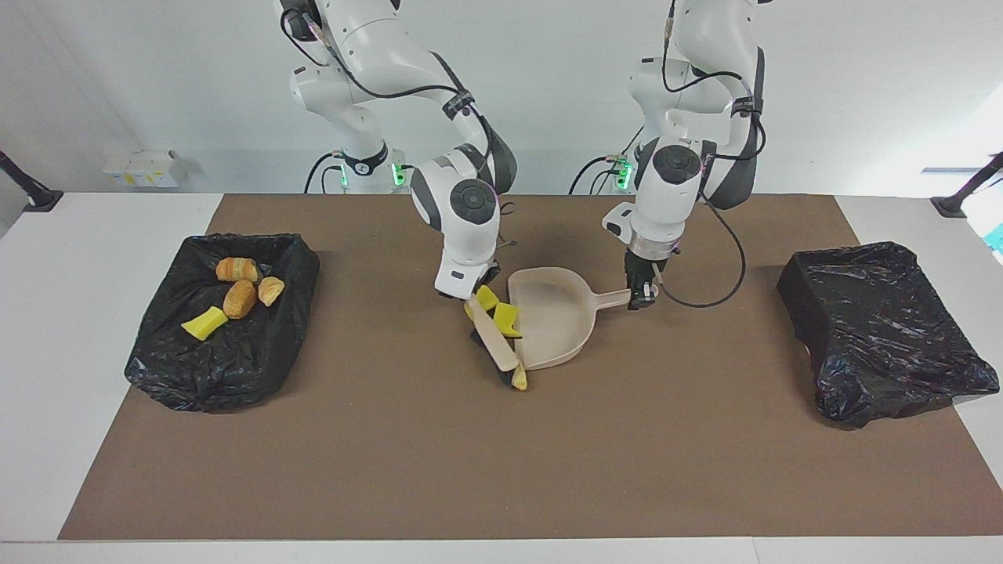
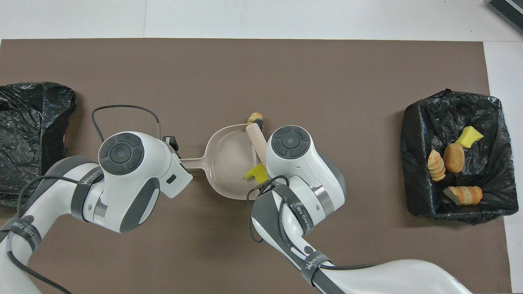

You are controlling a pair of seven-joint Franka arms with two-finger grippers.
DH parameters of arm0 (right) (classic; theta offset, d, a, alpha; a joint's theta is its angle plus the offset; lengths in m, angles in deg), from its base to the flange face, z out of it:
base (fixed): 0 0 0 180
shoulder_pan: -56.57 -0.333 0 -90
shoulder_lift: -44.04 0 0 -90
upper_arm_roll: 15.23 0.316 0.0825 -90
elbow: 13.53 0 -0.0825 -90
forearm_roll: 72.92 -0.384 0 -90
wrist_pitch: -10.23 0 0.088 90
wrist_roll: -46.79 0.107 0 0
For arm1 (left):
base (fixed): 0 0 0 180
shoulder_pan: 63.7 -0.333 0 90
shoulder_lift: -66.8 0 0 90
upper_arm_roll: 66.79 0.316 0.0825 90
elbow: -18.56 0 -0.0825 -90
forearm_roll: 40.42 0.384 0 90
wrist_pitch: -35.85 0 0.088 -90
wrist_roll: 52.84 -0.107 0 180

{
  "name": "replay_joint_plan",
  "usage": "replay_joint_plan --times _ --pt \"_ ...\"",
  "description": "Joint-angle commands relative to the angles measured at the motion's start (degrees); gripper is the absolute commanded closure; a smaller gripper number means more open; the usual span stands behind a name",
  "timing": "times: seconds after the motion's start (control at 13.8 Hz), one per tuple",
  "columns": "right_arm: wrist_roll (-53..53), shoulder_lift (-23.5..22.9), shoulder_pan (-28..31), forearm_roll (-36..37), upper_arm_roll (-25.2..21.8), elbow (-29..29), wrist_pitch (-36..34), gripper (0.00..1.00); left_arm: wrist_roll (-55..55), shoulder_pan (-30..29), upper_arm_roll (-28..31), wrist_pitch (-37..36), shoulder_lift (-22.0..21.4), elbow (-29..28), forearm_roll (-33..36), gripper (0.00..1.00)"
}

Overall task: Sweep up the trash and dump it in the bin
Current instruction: 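Lift the brush away from the dustpan with the right gripper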

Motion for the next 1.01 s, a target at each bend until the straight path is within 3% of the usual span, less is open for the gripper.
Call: replay_joint_plan --times 0.0,0.07,0.22,0.29,0.51,0.65,0.94 --pt "-0.49 1.08 0.49 -7.14 1.54 0.45 -2.28 1.0 -0.37 0.53 0.46 0.13 -0.64 -0.52 0.98 0.71" --pt "-0.4 1.61 0.4 -8.12 1.98 0.19 -2.9 1.0 -0.28 0.53 0.46 0.13 -0.64 -0.52 0.98 0.7" --pt "-0.49 3.71 1.01 -8.31 1.99 0.19 -5.35 1.0 -0.28 0.44 0.46 0.13 -0.64 -0.52 0.98 0.54" --pt "-0.49 5.11 1.45 -8.31 1.9 0.19 -7.02 1.0 -0.28 0.36 0.46 0.13 -0.55 -0.52 0.98 0.54" --pt "-0.31 10.56 4.52 -8.22 1.29 0.01 -14.57 1.0 -0.37 0.44 0.46 0.13 -0.55 -0.52 0.98 0.76" --pt "0.04 12.94 8.21 -7.09 1.2 0.18 -18.62 1.0 -0.37 0.53 0.46 0.13 -0.55 -0.52 0.98 1.0" --pt "3.81 16.45 12.96 -5.67 0.93 7.19 -17.86 1.0 -0.72 0.36 0.46 -0.22 -0.55 -0.43 0.98 1.0"
